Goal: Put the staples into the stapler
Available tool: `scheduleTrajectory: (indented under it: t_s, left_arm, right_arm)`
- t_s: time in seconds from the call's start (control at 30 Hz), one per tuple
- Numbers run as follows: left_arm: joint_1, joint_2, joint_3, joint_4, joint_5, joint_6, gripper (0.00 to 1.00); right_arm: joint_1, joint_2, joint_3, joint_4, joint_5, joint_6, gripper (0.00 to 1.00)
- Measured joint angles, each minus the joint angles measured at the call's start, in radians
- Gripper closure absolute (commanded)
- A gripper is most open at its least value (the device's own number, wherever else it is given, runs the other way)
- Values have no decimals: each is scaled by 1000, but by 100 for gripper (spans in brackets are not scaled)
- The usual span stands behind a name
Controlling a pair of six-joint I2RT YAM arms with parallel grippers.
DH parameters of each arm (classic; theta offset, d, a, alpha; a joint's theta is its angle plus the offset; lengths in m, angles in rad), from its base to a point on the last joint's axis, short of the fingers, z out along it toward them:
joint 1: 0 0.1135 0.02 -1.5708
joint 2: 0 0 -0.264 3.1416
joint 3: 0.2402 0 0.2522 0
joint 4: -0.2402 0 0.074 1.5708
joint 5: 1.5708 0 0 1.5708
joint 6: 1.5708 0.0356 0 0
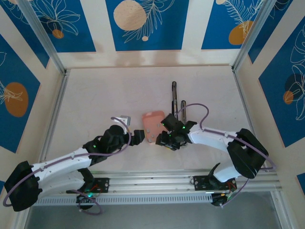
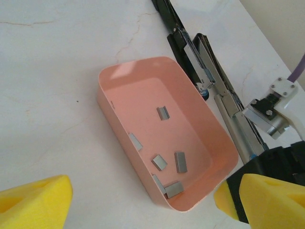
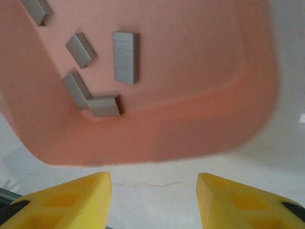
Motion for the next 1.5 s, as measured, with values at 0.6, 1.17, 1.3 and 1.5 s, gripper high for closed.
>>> scheduleTrajectory:
  t_s: [0.6,1.17,1.3,1.5]
  left_arm:
    - [126,-1,1,-52,-31,56,7]
    - [188,274,168,-27,56,113,8]
    - [189,360,236,-14,94,131,10]
    - [190,460,320,-5,140,138,10]
  right_arm:
    - [-122,387,462,-24,-74,-152,49]
    - [-263,335,631,-217,-14,-360,49]
    - [-357,296,629,-262,23,-419,49]
    - [-472,298,620,-332,89,-519,48]
